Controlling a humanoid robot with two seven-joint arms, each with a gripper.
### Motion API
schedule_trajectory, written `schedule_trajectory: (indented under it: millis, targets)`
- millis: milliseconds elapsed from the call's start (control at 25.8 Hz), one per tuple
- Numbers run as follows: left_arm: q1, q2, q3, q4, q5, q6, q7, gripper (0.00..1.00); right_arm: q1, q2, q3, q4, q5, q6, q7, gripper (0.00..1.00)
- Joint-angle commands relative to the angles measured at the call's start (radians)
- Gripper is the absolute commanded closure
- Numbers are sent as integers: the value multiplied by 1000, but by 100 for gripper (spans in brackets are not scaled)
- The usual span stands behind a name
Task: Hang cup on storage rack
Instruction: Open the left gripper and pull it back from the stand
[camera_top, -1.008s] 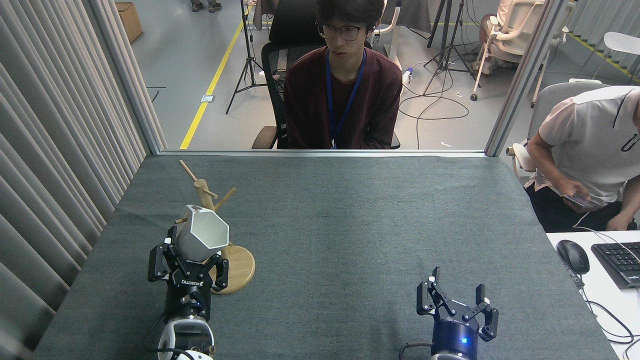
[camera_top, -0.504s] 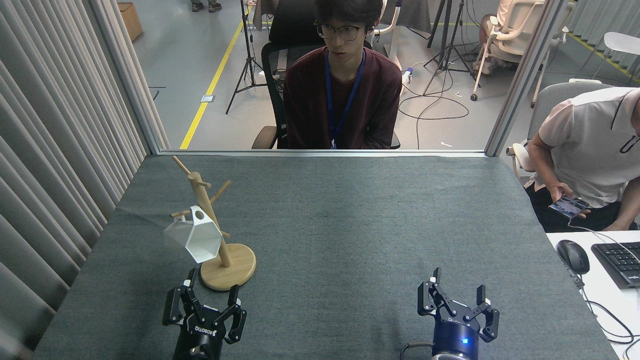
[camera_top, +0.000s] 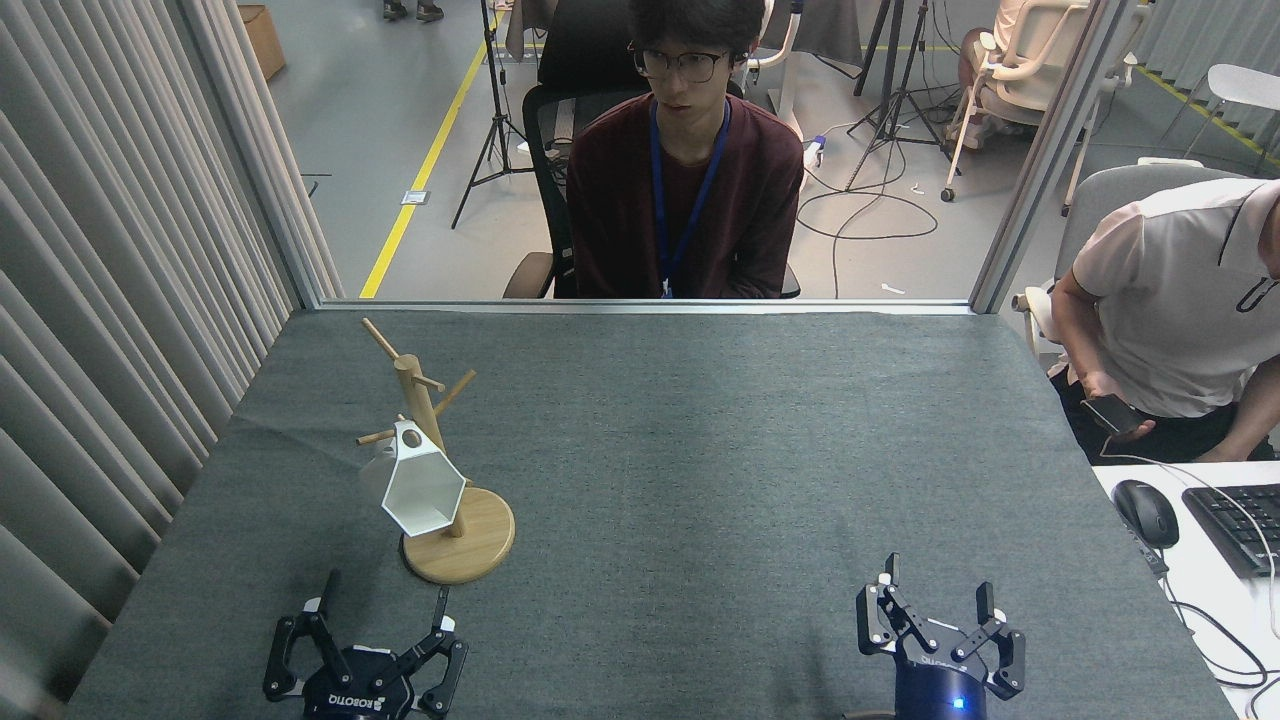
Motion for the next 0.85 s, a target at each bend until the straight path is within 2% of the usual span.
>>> schedule_trajectory:
  millis: [0, 271, 504, 814]
  targets:
    - [6, 0, -12, -9, 43, -56, -22, 0, 41, -45, 9, -25, 3, -62, 0, 2]
    - [5, -3, -35, -2, 55, -64, -58, 0, 104, -63, 15, -93, 9, -111, 0, 2]
    - [5, -3, -35, -8, 53, -63, -62, 0, 187, -115, 60, -168, 35, -208, 0, 2]
    - [6, 0, -35, 9, 96, -63, -65, 0, 212, -138, 60, -214, 41, -217, 2, 2]
